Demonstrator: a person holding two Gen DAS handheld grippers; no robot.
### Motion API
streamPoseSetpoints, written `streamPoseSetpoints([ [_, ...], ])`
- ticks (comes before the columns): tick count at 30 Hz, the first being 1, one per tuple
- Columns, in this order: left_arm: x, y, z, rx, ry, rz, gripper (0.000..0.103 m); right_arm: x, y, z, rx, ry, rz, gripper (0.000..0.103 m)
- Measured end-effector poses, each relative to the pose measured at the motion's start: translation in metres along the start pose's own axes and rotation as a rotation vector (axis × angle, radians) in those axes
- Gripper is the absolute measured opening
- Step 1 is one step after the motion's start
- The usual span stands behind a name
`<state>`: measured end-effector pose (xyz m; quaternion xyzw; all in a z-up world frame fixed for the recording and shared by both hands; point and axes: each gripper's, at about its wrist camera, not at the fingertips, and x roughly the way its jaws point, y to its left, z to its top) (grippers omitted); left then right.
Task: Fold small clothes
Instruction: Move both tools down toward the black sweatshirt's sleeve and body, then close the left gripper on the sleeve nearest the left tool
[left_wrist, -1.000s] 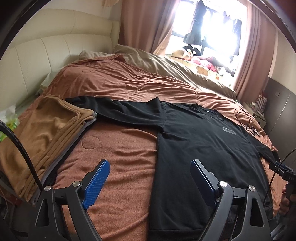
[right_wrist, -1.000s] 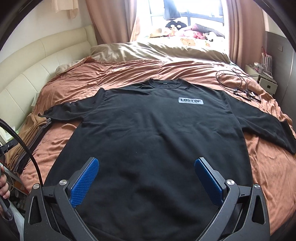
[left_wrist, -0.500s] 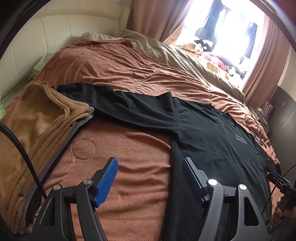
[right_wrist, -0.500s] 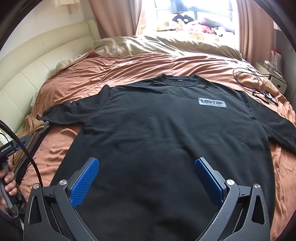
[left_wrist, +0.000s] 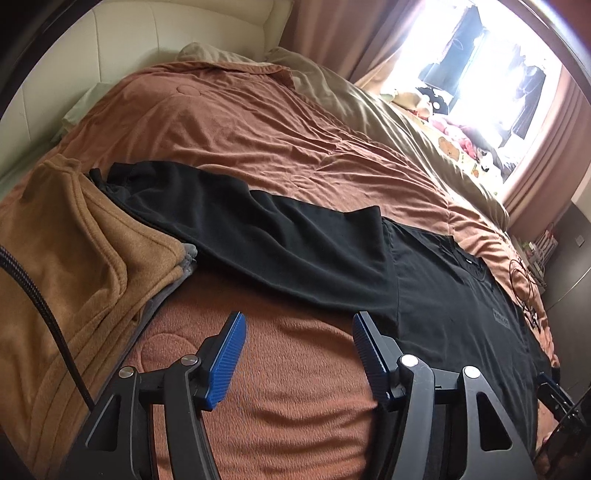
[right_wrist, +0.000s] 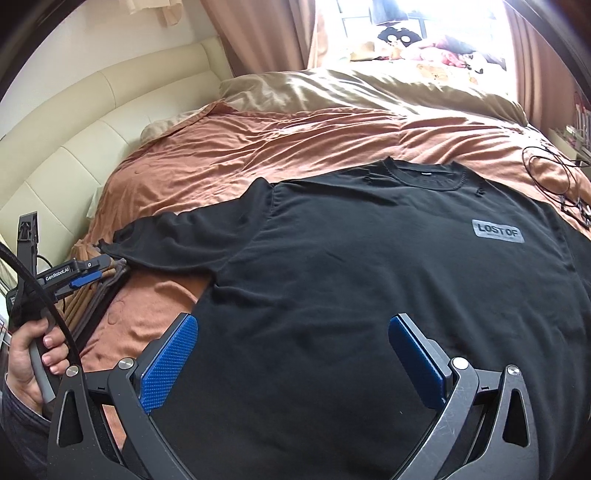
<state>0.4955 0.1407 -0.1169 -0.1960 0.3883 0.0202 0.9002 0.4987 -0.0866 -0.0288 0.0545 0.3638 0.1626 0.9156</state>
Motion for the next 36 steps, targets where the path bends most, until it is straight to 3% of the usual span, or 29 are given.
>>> streamPoseSetpoints([
  [8, 0.036, 0.012, 0.027, -0.052, 0.026, 0.024, 0.062, 0.039, 0.019, 0.019, -0.036, 0.003, 0.021, 0.101],
  [13, 0.063, 0.020, 0.033, -0.092, 0.057, 0.059, 0.062, 0.068, 0.026, 0.027, -0.021, 0.043, 0.038, 0.079],
  [20, 0.097, 0.023, 0.030, -0.099, 0.116, 0.101, 0.062, 0.101, 0.028, 0.035, 0.025, 0.082, 0.042, 0.060],
  [25, 0.120, 0.029, 0.027, -0.105, 0.160, 0.146, 0.062, 0.119, 0.026, 0.038, 0.075, 0.110, 0.051, 0.042],
  [28, 0.130, 0.040, 0.030, -0.147, 0.157, 0.164, 0.062, 0.129, 0.025, 0.040, 0.104, 0.120, 0.074, 0.038],
  [29, 0.130, 0.044, 0.032, -0.171, 0.145, 0.164, 0.060, 0.132, 0.024, 0.040, 0.120, 0.125, 0.087, 0.037],
  [31, 0.130, 0.049, 0.036, -0.218, 0.121, 0.169, 0.043, 0.140, 0.020, 0.041, 0.168, 0.140, 0.111, 0.026],
  [32, 0.129, 0.052, 0.039, -0.244, 0.115, 0.166, 0.023, 0.145, 0.017, 0.041, 0.194, 0.151, 0.111, 0.023],
  [33, 0.129, 0.054, 0.040, -0.270, 0.113, 0.159, 0.011, 0.148, 0.014, 0.041, 0.212, 0.158, 0.114, 0.018],
  [36, 0.118, 0.049, 0.047, -0.287, 0.063, 0.127, 0.004, 0.159, 0.010, 0.041, 0.268, 0.169, 0.171, 0.013],
])
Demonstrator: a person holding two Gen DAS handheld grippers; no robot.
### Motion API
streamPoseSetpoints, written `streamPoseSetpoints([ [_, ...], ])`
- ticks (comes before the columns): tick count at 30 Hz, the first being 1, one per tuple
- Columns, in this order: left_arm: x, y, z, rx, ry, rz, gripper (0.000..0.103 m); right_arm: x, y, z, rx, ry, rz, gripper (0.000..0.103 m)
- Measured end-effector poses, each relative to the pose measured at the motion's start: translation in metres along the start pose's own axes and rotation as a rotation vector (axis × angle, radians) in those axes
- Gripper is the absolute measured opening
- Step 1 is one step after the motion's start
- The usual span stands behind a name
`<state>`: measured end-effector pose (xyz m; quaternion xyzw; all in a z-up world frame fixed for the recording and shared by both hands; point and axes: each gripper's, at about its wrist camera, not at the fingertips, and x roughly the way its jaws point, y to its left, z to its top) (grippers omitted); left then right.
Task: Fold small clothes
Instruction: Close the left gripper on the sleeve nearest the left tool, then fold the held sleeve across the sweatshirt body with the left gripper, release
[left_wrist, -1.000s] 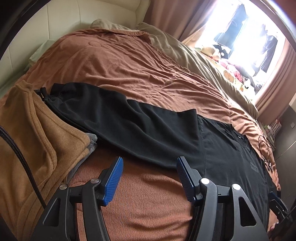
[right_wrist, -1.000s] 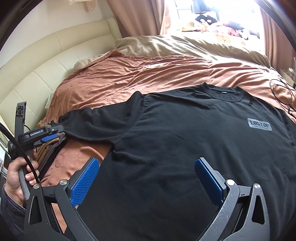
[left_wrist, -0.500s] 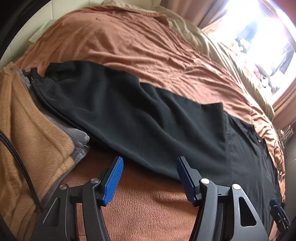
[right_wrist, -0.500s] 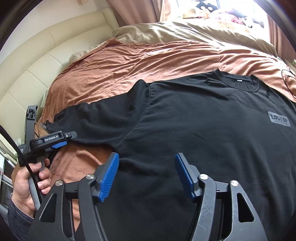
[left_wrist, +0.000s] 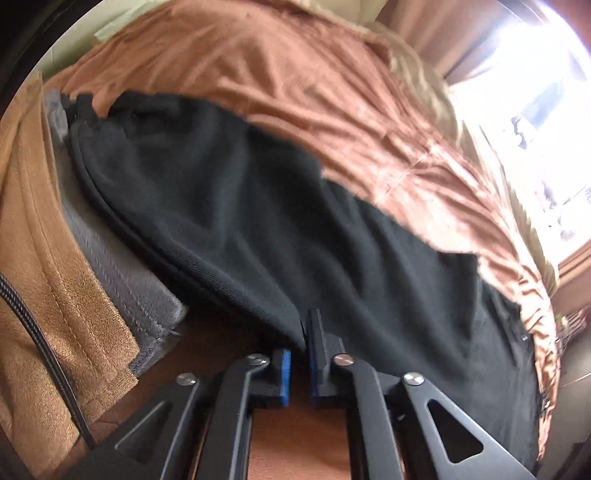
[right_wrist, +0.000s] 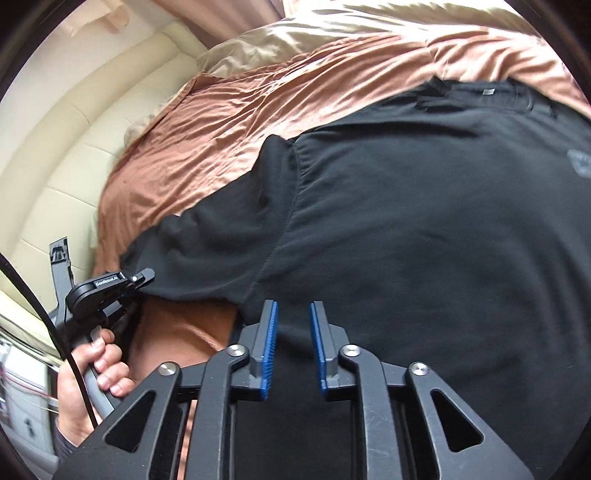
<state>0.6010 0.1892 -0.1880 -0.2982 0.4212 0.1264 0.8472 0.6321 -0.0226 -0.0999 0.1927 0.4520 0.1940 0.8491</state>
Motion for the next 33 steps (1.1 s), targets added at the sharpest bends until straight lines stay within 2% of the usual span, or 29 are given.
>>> streamPoseSetpoints([
  [4, -0.025, -0.022, 0.002, 0.070, -0.067, -0.033, 0.004, 0.013, -0.005, 0.004, 0.053, 0.015, 0.062, 0.007],
  [14, -0.071, -0.063, 0.019, 0.140, -0.130, -0.179, 0.004, 0.064, -0.013, 0.013, 0.179, 0.092, 0.162, 0.003],
  [22, -0.097, -0.103, 0.015, 0.236, -0.111, -0.328, 0.004, 0.102, -0.028, 0.017, 0.277, 0.159, 0.228, 0.000],
  [25, -0.102, -0.115, 0.008, 0.272, -0.092, -0.357, 0.004, 0.104, -0.033, 0.022, 0.269, 0.174, 0.238, 0.001],
  [27, -0.105, -0.121, 0.004, 0.290, -0.087, -0.367, 0.004, 0.094, -0.033, 0.027, 0.237, 0.150, 0.222, 0.001],
  [29, -0.109, -0.127, -0.001, 0.309, -0.085, -0.379, 0.004, 0.082, -0.033, 0.031, 0.205, 0.123, 0.220, 0.004],
  [30, -0.111, -0.131, -0.002, 0.315, -0.083, -0.386, 0.004, 0.075, -0.033, 0.031, 0.194, 0.112, 0.215, 0.012],
  [31, -0.112, -0.134, -0.004, 0.320, -0.079, -0.392, 0.004, 0.068, -0.035, 0.032, 0.185, 0.098, 0.210, 0.026],
  [33, -0.111, -0.141, -0.006, 0.329, -0.071, -0.395, 0.004, 0.052, -0.041, 0.031, 0.176, 0.066, 0.190, 0.043],
])
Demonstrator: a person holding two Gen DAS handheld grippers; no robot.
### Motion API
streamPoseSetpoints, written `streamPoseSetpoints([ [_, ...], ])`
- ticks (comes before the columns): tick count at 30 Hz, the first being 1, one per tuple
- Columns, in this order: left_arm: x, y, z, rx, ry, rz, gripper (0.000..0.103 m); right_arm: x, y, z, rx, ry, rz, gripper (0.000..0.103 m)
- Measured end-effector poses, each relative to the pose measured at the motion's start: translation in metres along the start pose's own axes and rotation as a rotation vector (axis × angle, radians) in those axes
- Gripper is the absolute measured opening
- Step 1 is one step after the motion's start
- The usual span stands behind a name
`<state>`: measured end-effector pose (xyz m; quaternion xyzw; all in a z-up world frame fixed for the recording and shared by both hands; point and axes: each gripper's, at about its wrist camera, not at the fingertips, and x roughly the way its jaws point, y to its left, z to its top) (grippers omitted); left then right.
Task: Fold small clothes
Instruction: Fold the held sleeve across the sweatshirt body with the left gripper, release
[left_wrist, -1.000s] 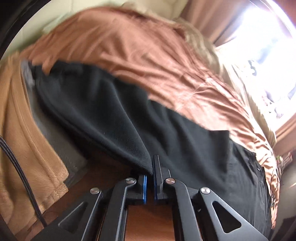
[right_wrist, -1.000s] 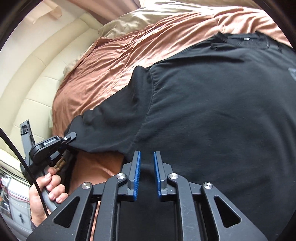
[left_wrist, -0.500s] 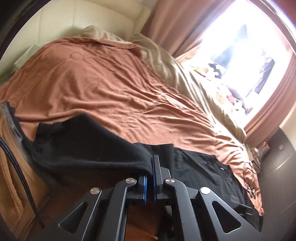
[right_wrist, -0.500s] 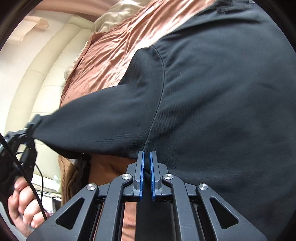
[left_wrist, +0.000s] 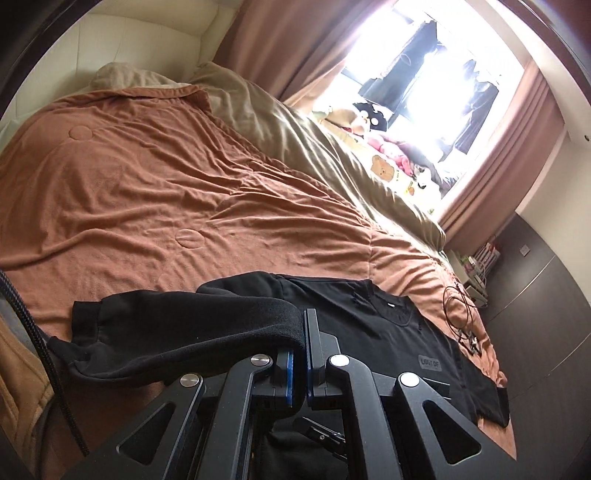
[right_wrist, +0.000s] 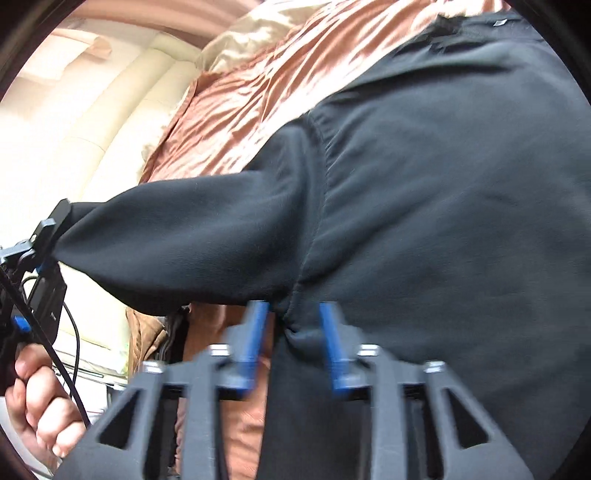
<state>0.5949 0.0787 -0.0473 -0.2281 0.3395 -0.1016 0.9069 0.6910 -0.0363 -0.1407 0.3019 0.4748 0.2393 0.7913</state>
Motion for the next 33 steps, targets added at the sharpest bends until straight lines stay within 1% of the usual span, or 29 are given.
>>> streamPoseSetpoints([
  [4, 0.006, -0.020, -0.004, 0.024, 0.017, -0.027, 0.004, -0.025, -0.010, -0.003, 0.008, -0.036, 0.002, 0.043],
  [7, 0.014, -0.033, -0.009, 0.041, 0.038, -0.045, 0.004, -0.043, -0.020, -0.008, 0.026, -0.056, -0.026, 0.043],
  [12, 0.029, -0.051, -0.024, 0.061, 0.077, -0.073, 0.004, -0.072, -0.026, -0.019, 0.055, -0.087, -0.039, 0.043],
  [18, 0.051, -0.058, -0.047, 0.038, 0.156, -0.087, 0.005, -0.101, -0.035, -0.034, 0.081, -0.107, -0.091, 0.043],
  [19, 0.055, -0.058, -0.052, 0.039, 0.181, -0.083, 0.006, -0.103, -0.035, -0.036, 0.084, -0.110, -0.097, 0.047],
  [20, 0.058, -0.058, -0.056, 0.036, 0.206, -0.084, 0.008, -0.105, -0.034, -0.038, 0.089, -0.109, -0.102, 0.057],
  [21, 0.061, -0.057, -0.061, 0.028, 0.229, -0.090, 0.012, -0.106, -0.032, -0.039, 0.094, -0.111, -0.108, 0.061],
  [22, 0.062, -0.056, -0.066, 0.020, 0.251, -0.105, 0.022, -0.109, -0.031, -0.041, 0.095, -0.117, -0.111, 0.064],
  [23, 0.062, -0.055, -0.070, 0.015, 0.268, -0.107, 0.041, -0.111, -0.029, -0.043, 0.094, -0.121, -0.110, 0.064],
  [24, 0.060, -0.054, -0.075, 0.013, 0.277, -0.102, 0.057, -0.113, -0.028, -0.045, 0.093, -0.120, -0.108, 0.064],
  [25, 0.057, -0.053, -0.079, 0.015, 0.277, -0.097, 0.062, -0.114, -0.027, -0.046, 0.094, -0.118, -0.101, 0.064],
  [26, 0.053, -0.053, -0.083, 0.020, 0.275, -0.089, 0.067, -0.115, -0.028, -0.047, 0.097, -0.116, -0.095, 0.064],
  [27, 0.049, -0.052, -0.086, 0.021, 0.279, -0.085, 0.068, -0.115, -0.027, -0.049, 0.101, -0.116, -0.091, 0.064],
  [30, 0.038, -0.045, -0.090, 0.008, 0.287, -0.081, 0.068, -0.124, -0.029, -0.053, 0.109, -0.119, -0.071, 0.064],
  [31, 0.033, -0.042, -0.090, 0.005, 0.282, -0.078, 0.068, -0.126, -0.034, -0.053, 0.108, -0.120, -0.065, 0.064],
  [33, 0.024, -0.035, -0.090, 0.004, 0.268, -0.062, 0.068, -0.128, -0.031, -0.053, 0.101, -0.125, -0.056, 0.064],
])
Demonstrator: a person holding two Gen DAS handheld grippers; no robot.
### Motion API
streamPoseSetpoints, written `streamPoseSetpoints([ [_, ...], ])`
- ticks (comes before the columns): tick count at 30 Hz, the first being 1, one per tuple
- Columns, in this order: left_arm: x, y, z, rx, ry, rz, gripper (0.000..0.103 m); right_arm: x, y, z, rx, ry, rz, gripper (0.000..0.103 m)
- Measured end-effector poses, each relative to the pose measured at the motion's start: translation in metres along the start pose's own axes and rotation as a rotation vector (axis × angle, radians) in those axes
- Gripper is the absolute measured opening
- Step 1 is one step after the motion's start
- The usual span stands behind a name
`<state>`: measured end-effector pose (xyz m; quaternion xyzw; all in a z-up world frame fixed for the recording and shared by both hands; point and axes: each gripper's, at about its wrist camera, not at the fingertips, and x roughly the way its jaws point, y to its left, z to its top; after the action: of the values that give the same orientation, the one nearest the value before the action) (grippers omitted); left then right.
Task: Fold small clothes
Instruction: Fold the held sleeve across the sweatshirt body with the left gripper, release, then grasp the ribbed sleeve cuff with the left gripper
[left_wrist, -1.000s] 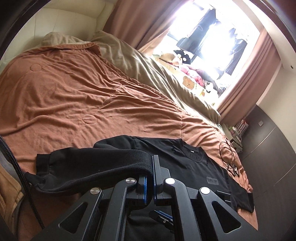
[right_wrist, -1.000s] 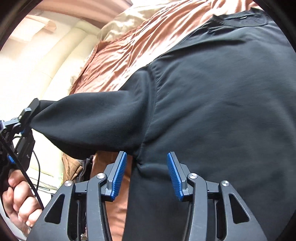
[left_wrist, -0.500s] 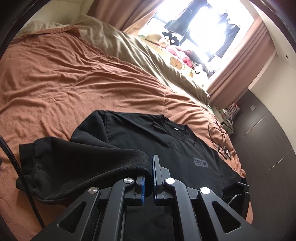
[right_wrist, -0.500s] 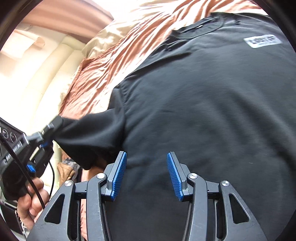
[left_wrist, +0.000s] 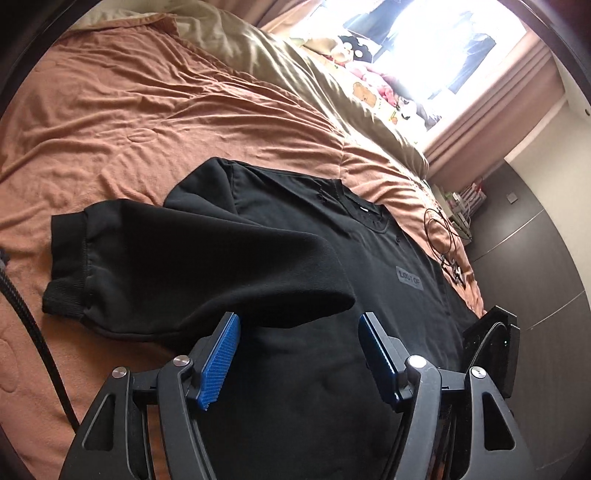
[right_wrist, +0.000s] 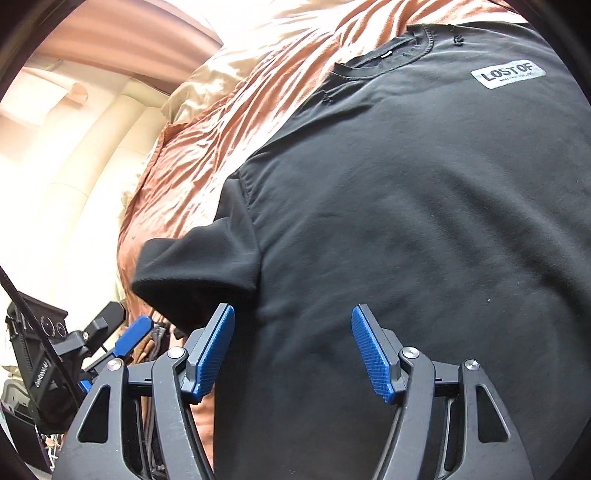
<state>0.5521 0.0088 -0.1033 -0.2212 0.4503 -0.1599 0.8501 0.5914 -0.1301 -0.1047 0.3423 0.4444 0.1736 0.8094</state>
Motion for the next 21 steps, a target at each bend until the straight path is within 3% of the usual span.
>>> streamPoseSetpoints([
  [8, -0.030, 0.035, 0.001, -0.049, -0.059, 0.060, 0.068, -0.001, 0.012, 0.006, -0.034, -0.009, 0.017, 0.064],
  [13, -0.034, 0.067, 0.005, -0.108, -0.077, 0.149, 0.068, -0.002, 0.028, 0.013, -0.073, -0.018, 0.019, 0.064],
  [17, -0.032, 0.092, 0.005, -0.137, -0.075, 0.225, 0.068, 0.006, 0.048, 0.019, -0.107, -0.012, 0.018, 0.075],
  [21, -0.027, 0.114, 0.003, -0.157, -0.060, 0.290, 0.068, 0.019, 0.073, 0.022, -0.167, -0.001, 0.009, 0.078],
])
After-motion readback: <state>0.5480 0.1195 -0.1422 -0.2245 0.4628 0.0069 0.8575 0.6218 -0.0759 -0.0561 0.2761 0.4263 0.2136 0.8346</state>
